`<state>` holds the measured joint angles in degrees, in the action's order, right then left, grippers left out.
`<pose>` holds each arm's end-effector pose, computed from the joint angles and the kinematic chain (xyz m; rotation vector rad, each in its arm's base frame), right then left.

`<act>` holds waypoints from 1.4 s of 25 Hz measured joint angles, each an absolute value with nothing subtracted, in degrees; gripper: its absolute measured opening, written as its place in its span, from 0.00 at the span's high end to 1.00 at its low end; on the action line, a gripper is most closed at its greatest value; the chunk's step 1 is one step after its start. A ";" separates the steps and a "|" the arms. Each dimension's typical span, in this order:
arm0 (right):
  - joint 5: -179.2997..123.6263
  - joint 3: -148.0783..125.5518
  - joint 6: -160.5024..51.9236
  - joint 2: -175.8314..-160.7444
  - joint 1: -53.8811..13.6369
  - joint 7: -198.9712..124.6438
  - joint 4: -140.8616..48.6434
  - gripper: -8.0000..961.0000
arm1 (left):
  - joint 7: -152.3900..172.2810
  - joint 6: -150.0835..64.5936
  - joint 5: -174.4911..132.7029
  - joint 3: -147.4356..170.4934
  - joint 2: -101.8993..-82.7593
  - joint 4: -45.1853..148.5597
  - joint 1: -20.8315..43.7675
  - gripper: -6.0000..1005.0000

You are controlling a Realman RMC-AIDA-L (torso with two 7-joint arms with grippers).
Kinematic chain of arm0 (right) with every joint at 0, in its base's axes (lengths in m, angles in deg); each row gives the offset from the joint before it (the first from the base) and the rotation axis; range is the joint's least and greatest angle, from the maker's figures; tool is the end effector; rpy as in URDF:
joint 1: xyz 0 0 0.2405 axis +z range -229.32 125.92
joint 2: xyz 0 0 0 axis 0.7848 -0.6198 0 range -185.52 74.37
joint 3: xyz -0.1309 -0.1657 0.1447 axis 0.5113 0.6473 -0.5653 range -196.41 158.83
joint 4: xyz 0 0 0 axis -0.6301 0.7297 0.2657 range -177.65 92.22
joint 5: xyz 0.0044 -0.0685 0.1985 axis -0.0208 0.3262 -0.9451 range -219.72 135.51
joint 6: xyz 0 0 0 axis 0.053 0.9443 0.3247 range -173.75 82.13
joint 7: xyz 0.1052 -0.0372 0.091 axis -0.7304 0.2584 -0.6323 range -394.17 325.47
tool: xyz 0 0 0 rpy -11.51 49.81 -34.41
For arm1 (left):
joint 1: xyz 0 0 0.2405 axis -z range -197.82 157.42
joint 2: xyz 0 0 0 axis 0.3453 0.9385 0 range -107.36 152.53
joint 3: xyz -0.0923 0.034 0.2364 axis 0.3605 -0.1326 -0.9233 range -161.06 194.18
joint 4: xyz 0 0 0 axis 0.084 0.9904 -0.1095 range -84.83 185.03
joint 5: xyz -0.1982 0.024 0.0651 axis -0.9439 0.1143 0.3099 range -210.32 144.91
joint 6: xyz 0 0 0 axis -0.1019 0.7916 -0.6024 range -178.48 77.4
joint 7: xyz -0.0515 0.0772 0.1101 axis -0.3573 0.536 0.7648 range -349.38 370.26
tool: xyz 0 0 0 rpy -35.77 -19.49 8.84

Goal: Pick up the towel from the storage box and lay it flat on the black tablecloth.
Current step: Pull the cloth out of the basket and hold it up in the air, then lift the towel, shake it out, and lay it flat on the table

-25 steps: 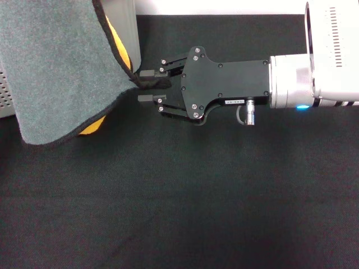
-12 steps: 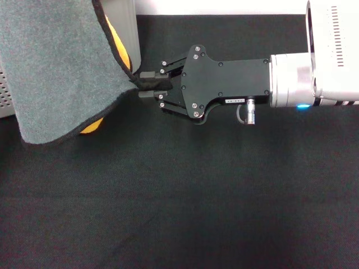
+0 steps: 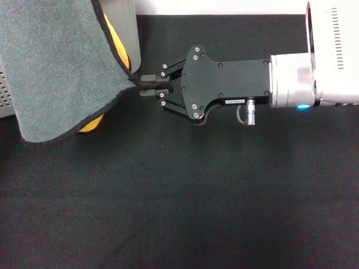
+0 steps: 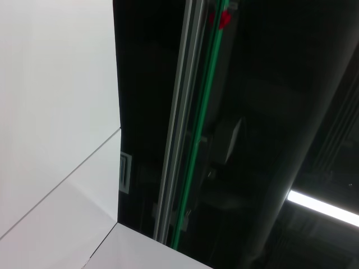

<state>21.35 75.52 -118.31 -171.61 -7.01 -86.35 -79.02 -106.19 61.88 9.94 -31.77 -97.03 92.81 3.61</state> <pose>0.0945 0.3603 -0.0690 -2.8080 -0.4554 0.9350 -0.1866 0.2926 0.1343 1.9337 0.6187 2.2346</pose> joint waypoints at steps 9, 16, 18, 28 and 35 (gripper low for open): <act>20.84 75.27 -118.49 -171.77 -7.63 -84.53 -79.03 0.83 | -105.66 61.80 9.90 -31.71 -97.03 92.69 3.51 0.98; 20.82 75.31 -118.97 -171.60 -7.96 -85.58 -80.36 0.90 | -105.32 61.78 9.86 -31.68 -96.89 91.67 3.36 0.98; 21.00 75.31 -119.06 -171.41 -8.80 -87.22 -82.08 0.92 | -104.53 61.78 10.11 -31.69 -96.66 90.52 3.28 0.98; 30.92 69.62 -120.13 -170.43 -18.57 -99.91 -98.96 0.98 | -97.66 61.43 18.32 -31.70 -93.50 83.18 2.90 0.98; 37.60 63.01 -123.72 -170.80 -27.46 -108.90 -113.53 0.98 | -92.22 61.24 24.74 -31.62 -91.51 82.90 -0.04 0.98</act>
